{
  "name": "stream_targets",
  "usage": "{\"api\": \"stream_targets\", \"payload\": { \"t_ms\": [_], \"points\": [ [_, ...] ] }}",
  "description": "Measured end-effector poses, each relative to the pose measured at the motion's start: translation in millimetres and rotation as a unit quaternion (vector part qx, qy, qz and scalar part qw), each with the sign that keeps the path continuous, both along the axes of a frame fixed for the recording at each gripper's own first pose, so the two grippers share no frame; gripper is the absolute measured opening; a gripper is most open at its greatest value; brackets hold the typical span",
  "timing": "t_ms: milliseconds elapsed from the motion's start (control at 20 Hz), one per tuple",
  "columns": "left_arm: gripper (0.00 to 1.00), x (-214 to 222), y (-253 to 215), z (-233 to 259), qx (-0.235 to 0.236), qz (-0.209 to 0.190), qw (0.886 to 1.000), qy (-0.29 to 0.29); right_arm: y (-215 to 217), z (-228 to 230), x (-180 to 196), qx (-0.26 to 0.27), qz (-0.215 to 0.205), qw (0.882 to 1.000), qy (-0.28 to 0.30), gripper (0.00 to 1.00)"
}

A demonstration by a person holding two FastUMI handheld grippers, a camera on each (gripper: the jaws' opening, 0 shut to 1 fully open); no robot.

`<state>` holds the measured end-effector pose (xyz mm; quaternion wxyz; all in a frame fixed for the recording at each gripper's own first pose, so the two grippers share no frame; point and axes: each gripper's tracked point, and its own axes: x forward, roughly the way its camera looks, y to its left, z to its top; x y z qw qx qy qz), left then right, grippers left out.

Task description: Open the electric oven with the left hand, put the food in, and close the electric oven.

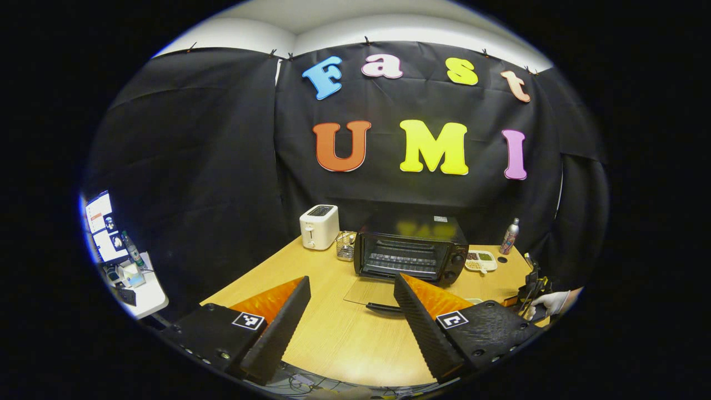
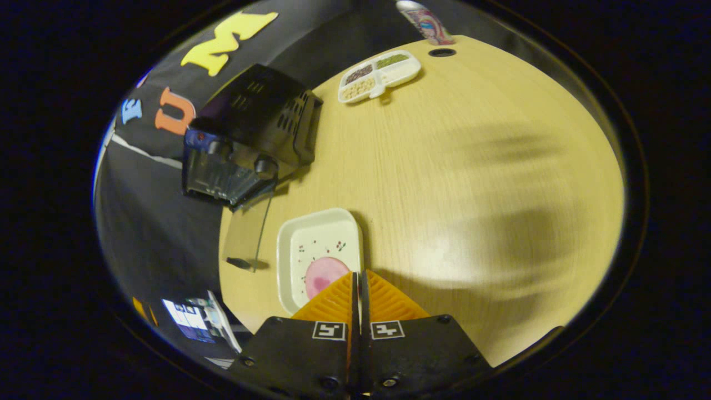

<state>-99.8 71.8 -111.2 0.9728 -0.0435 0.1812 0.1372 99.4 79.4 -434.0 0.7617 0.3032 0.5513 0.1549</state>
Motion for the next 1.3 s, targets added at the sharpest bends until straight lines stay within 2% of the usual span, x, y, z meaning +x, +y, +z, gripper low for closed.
{"api": "stream_targets", "payload": {
  "t_ms": [50,100,150,200,300,350,400,500,600,750,850,900,950,1000,1150,1200,1300],
  "points": [
    [0.96,5,1,2,0.003,-0.012,1.000,-0.002,-6,3,-2,0.004,-0.019,1.000,-0.005,0.00],
    [0.96,8,2,3,0.005,-0.023,1.000,-0.004,-7,4,-5,0.010,-0.031,0.999,-0.005,0.04],
    [0.96,12,2,4,0.005,-0.034,0.999,-0.005,-7,4,-8,0.009,-0.031,0.999,-0.002,0.00],
    [0.96,15,0,5,0.003,-0.045,0.999,-0.006,-8,4,-9,0.002,-0.023,1.000,-0.007,0.04],
    [0.96,21,0,5,0.005,-0.060,0.998,-0.009,-6,4,-1,-0.021,-0.009,0.999,-0.023,0.00],
    [0.96,22,2,3,0.006,-0.063,0.998,-0.009,-3,6,-1,-0.026,0.006,0.999,-0.026,0.06],
    [0.96,23,2,2,0.004,-0.065,0.998,-0.009,1,7,-2,-0.034,0.019,0.999,-0.021,0.23],
    [0.96,23,1,-1,-0.002,-0.068,0.998,-0.007,1,-2,2,-0.067,0.033,0.997,-0.013,0.32],
    [0.96,23,4,-5,-0.005,-0.067,0.998,-0.005,3,-6,6,-0.087,0.031,0.996,-0.001,0.33],
    [0.97,22,12,-17,0.000,-0.061,0.998,0.003,10,-17,-1,-0.115,0.053,0.991,0.037,0.34],
    [0.97,19,22,-26,0.006,-0.051,0.999,0.014,12,-20,2,-0.136,0.049,0.988,0.050,0.34],
    [0.97,17,25,-29,0.001,-0.049,0.999,0.015,11,-20,0,-0.151,0.055,0.986,0.055,0.28],
    [0.97,16,28,-32,-0.004,-0.048,0.999,0.016,8,-21,2,-0.165,0.056,0.983,0.059,0.27],
    [0.97,15,32,-36,-0.009,-0.045,0.999,0.017,5,-23,3,-0.178,0.053,0.980,0.067,0.19],
    [0.97,11,52,-50,-0.008,-0.024,0.999,0.023,4,-26,6,-0.192,0.033,0.978,0.075,0.05],
    [0.97,10,57,-54,-0.007,-0.019,1.000,0.024,3,-22,2,-0.191,0.035,0.978,0.072,0.01],
    [0.97,9,59,-58,-0.015,-0.017,0.999,0.024,8,-22,-4,-0.160,0.031,0.984,0.078,0.01]
  ]
}}
